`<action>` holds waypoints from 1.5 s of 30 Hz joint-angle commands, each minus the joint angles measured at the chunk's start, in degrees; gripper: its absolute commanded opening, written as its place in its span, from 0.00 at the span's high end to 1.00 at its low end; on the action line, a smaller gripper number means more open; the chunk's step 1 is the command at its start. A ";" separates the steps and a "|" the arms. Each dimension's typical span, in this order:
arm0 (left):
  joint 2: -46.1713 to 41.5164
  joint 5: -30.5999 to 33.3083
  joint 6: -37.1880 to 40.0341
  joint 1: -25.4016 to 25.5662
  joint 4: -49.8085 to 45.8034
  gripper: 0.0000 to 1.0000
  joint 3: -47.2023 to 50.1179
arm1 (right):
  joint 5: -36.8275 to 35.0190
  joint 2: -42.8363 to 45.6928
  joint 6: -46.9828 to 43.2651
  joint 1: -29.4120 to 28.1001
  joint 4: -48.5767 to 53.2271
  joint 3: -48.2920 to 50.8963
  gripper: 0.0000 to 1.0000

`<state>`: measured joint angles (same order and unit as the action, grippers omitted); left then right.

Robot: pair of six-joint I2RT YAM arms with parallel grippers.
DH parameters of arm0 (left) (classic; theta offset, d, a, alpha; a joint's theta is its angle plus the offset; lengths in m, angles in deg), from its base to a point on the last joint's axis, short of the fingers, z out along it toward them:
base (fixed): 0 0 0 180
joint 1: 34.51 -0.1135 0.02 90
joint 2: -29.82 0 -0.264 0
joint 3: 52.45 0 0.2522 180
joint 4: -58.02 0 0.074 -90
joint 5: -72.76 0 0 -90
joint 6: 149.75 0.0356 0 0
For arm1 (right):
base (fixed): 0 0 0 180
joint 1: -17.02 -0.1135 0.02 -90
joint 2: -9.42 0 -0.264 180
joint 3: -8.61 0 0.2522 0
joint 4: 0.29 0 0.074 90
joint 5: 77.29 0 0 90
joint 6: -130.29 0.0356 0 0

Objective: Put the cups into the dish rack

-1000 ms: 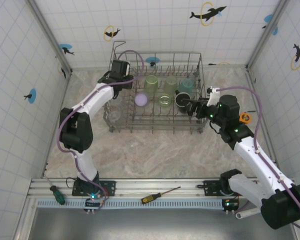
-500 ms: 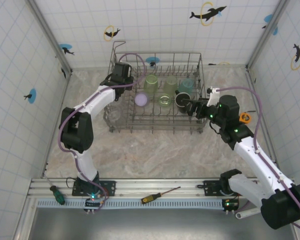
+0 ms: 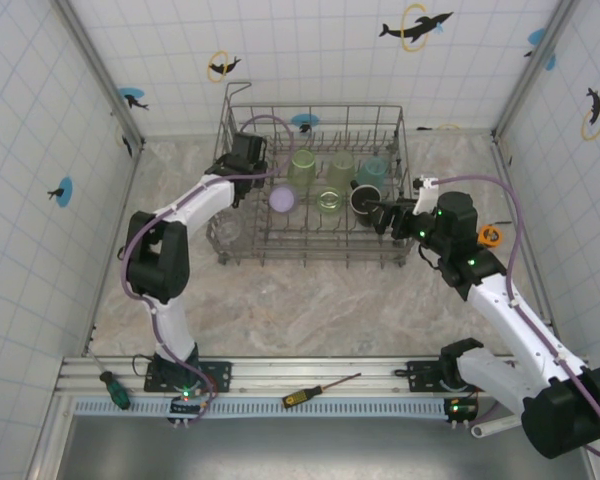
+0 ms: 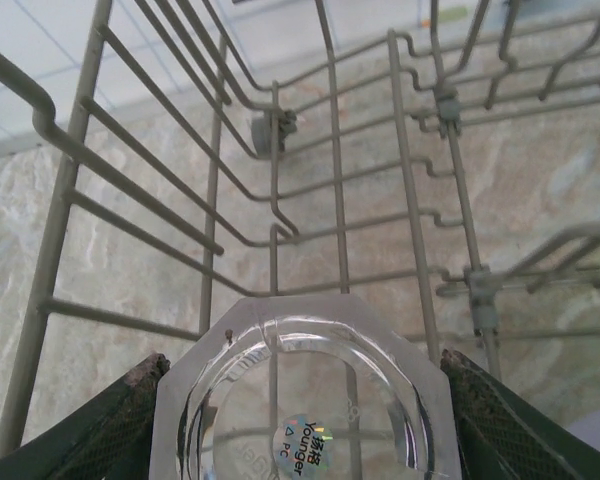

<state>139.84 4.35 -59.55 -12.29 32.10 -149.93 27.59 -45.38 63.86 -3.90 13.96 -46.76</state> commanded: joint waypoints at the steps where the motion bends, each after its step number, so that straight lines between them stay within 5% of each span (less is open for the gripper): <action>1: 0.43 2.88 0.82 -1.56 -3.22 1.00 1.67 | -0.24 0.74 0.23 0.27 -1.72 0.47 0.00; 5: 0.69 1.19 -0.92 -1.56 -3.21 1.00 1.94 | -0.46 0.87 0.24 0.27 -1.79 0.78 0.00; 12: 0.32 3.43 -2.57 -1.50 -2.92 0.40 1.50 | -0.28 0.67 0.47 0.27 -1.72 0.81 0.00; 19: -3.02 6.69 -4.57 -1.48 -1.38 0.13 0.50 | -0.12 0.84 1.02 0.27 -2.20 1.43 0.00; 25: -4.55 11.18 -5.00 -1.48 0.24 0.03 0.31 | -0.02 1.02 1.30 0.25 -2.32 1.44 0.00; 33: -6.77 8.84 -7.36 -0.54 1.75 0.03 -0.68 | -0.02 1.51 1.82 0.23 -2.08 1.26 0.00; 45: -17.19 -12.20 -12.32 0.01 6.27 0.03 -2.23 | -2.31 1.62 0.55 0.33 1.56 0.92 0.00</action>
<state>126.07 -2.34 -69.34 -12.05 35.46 -150.15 26.84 -44.99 65.19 -3.90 14.16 -46.45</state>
